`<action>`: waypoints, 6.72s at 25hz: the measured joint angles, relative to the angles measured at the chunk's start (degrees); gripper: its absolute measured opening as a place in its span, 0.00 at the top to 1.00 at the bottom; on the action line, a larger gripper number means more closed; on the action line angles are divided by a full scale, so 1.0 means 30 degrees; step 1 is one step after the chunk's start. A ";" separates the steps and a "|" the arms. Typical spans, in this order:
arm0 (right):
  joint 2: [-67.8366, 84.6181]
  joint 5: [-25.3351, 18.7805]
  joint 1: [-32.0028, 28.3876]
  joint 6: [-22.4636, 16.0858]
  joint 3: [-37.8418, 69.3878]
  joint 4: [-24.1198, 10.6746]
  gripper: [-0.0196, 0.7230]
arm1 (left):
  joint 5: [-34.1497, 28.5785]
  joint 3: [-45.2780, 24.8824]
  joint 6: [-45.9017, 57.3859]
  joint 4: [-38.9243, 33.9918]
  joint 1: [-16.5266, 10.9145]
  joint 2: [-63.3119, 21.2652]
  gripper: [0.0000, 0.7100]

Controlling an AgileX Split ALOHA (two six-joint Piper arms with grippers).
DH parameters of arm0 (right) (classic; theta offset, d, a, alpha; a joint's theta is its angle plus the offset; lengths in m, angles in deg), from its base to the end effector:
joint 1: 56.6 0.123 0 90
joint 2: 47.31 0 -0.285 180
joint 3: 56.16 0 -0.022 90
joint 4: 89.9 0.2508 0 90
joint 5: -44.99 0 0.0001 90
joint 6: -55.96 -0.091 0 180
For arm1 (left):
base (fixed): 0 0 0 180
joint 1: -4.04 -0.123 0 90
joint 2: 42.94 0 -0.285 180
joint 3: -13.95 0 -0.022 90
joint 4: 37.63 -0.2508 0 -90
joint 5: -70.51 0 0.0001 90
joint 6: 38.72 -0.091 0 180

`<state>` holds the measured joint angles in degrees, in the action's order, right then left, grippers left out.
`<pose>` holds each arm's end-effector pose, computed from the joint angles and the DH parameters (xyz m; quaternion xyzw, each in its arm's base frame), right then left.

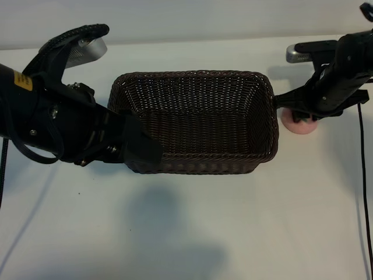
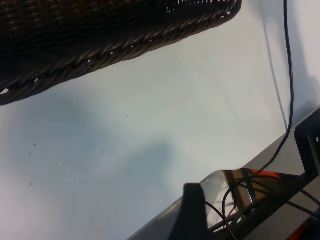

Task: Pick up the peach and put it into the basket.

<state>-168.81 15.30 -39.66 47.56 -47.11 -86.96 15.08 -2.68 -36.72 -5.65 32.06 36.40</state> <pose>0.3671 0.1142 0.1340 -0.0536 0.9836 0.0536 0.1638 0.1964 -0.1495 0.3303 0.1167 0.9291 -0.3111 0.1624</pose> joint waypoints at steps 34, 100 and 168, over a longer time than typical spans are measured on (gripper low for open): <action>0.7602 -0.4938 -0.0787 0.0636 -0.0017 -0.0090 0.89 | 0.0000 0.0000 0.0000 0.0000 0.0000 0.0000 0.17; 0.3130 -0.4958 0.5383 0.7308 -0.3255 0.9142 0.29 | 0.0000 0.0000 0.0000 0.0000 0.0000 0.0000 0.17; 1.4750 -1.0854 0.6387 -0.0365 0.1135 0.3979 0.28 | 0.0000 0.0000 0.0000 0.0000 0.0000 0.0000 0.17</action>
<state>-124.56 -17.27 -20.50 46.46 -43.71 -75.03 15.08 -2.68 -36.72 -5.65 32.06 36.40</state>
